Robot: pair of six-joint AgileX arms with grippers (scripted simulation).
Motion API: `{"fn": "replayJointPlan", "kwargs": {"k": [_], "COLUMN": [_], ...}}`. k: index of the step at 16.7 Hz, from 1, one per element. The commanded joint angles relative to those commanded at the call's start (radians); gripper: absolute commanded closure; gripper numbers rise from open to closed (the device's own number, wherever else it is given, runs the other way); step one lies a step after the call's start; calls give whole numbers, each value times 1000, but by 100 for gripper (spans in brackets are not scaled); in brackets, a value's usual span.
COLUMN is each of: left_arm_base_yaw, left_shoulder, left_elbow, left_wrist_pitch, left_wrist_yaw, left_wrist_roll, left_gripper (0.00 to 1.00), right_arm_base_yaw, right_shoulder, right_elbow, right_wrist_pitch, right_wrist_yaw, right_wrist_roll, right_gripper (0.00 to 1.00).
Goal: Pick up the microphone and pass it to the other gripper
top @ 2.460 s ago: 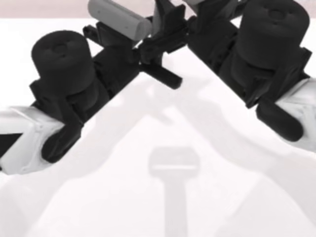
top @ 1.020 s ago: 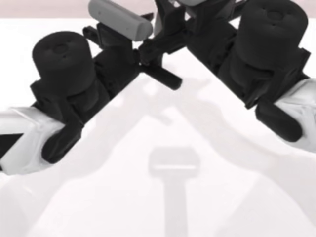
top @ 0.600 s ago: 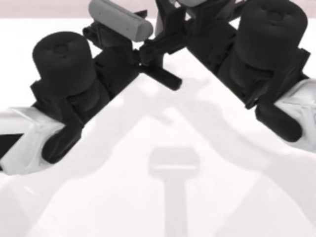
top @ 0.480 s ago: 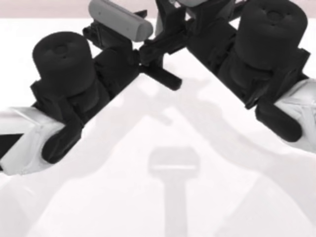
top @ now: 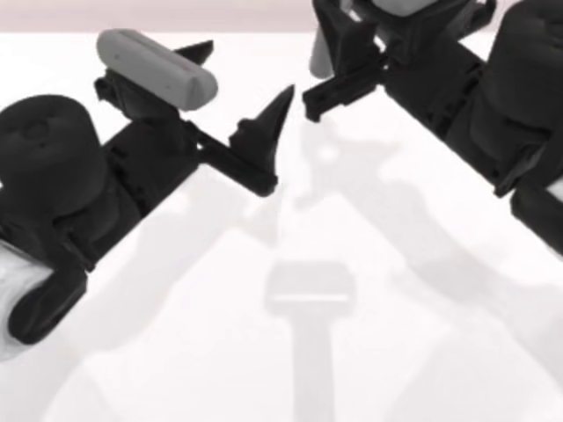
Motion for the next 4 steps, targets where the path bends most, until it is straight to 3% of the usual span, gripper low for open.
{"fn": "replayJointPlan", "kwargs": {"k": [4], "left_arm_base_yaw": [13], "left_shoulder": [-80], "left_elbow": [-73], "left_wrist_pitch": [-7], "left_wrist_yaw": [12], "left_wrist_roll": [1], "left_gripper": [0], "right_arm_base_yaw": [-37], "right_shoulder": [-37], "right_elbow": [-35], "right_wrist_pitch": [1], "right_wrist_yaw": [-32], "right_wrist_roll": [1], "right_gripper": [100]}}
